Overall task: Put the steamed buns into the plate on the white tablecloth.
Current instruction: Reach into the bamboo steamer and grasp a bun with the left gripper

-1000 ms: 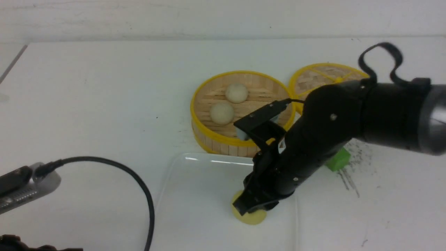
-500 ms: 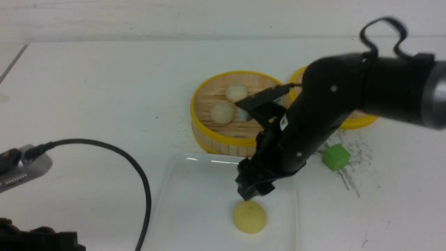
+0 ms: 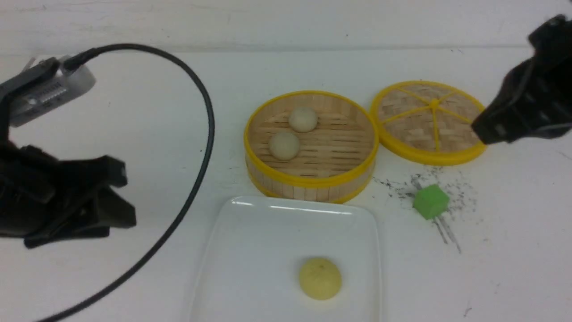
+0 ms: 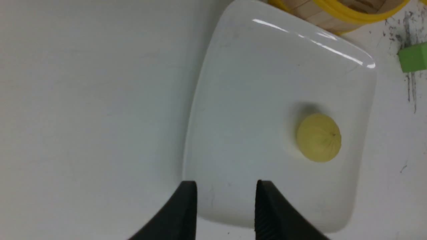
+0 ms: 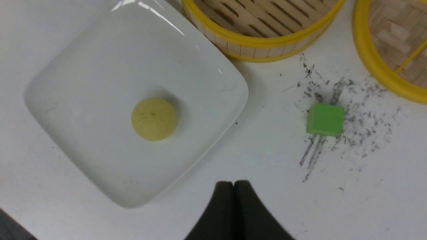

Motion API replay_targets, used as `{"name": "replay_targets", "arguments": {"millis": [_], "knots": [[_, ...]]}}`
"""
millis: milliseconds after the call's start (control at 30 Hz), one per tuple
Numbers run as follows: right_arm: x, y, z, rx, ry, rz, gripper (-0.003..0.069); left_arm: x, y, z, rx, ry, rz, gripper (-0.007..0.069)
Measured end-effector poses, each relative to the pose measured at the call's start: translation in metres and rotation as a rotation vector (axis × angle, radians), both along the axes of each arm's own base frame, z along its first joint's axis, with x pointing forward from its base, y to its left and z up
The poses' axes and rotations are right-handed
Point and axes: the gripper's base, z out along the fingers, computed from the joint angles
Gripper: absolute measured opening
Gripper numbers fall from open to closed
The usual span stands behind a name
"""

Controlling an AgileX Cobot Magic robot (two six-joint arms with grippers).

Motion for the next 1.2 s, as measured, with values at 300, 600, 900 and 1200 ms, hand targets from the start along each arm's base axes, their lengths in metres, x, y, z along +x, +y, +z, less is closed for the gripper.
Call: {"name": "replay_targets", "arguments": {"millis": [300,600,900,1200], "knots": [[-0.085,-0.049,-0.038,0.06,-0.069,-0.034,-0.0015,0.07,-0.059,-0.003,0.018,0.032,-0.219,0.0275],[-0.113,-0.073,-0.105,0.135,-0.298,-0.078,-0.0011,0.132,-0.134,-0.007,0.171,-0.071,-0.402,0.0329],[-0.115,-0.076,-0.144,0.127,-0.342,-0.088,-0.0008,0.193,-0.174,-0.035,0.238,-0.085,-0.372,0.0422],[-0.114,-0.076,-0.144,0.131,-0.347,-0.089,-0.0001,0.226,-0.186,-0.092,0.31,-0.064,-0.376,0.0422]]}}
